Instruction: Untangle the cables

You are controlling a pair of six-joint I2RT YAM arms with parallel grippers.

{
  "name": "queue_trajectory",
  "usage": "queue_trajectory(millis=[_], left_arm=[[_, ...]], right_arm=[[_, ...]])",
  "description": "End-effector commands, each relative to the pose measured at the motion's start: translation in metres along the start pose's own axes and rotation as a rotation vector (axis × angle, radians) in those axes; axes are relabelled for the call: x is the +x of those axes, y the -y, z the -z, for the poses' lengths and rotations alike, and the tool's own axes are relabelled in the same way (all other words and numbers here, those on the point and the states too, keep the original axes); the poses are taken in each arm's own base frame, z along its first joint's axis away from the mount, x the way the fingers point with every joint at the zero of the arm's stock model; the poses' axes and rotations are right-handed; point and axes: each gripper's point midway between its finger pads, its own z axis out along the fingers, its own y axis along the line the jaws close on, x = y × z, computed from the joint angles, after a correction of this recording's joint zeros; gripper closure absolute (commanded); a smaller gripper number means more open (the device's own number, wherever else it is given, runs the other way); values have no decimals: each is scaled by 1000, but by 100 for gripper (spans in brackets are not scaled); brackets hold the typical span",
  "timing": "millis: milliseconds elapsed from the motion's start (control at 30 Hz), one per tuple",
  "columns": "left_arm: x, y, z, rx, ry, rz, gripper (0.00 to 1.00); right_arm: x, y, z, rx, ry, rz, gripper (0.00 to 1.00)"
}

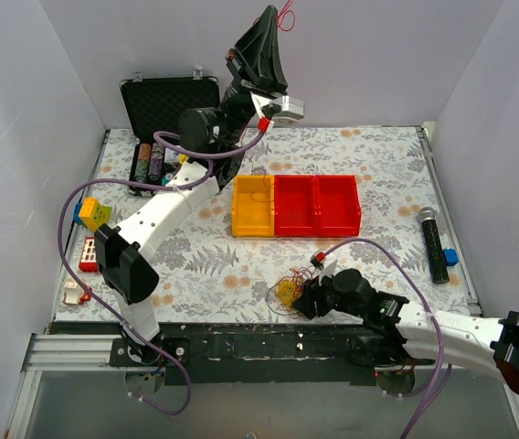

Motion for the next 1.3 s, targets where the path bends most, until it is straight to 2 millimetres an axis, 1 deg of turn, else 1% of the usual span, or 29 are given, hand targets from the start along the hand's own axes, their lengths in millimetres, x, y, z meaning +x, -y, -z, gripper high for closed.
queue_trajectory(millis=[0,333,500,633,833,933,1000,1033,1200,1267], left_arm=[[0,-17,1,-48,-11,-6,100],[15,13,17,2,-50,-5,100],[24,22,26,21,-81,-5,100],[32,35,38,50,-107,-7,100],[43,60,62,110,-148,-1,100],[43,67,69,117,-138,-15,100],[39,65,66,98,-101,-37,100],[38,63,61,90,-93,-44,100],[46,54,34,48,-96,-52,100],[49,55,28,27,-95,-69,100]], right_arm=[[-4,1,0,8,24,-9,42],[-3,2,0,11,28,-8,42],[-3,3,0,13,29,-8,42],[-4,2,1,11,33,-7,42],[-4,3,1,11,35,-8,42],[-4,3,2,10,36,-10,42],[-5,2,2,10,40,-11,42],[-5,3,2,11,42,-11,42],[-4,3,1,14,33,-10,42],[-4,3,1,14,33,-10,42]])
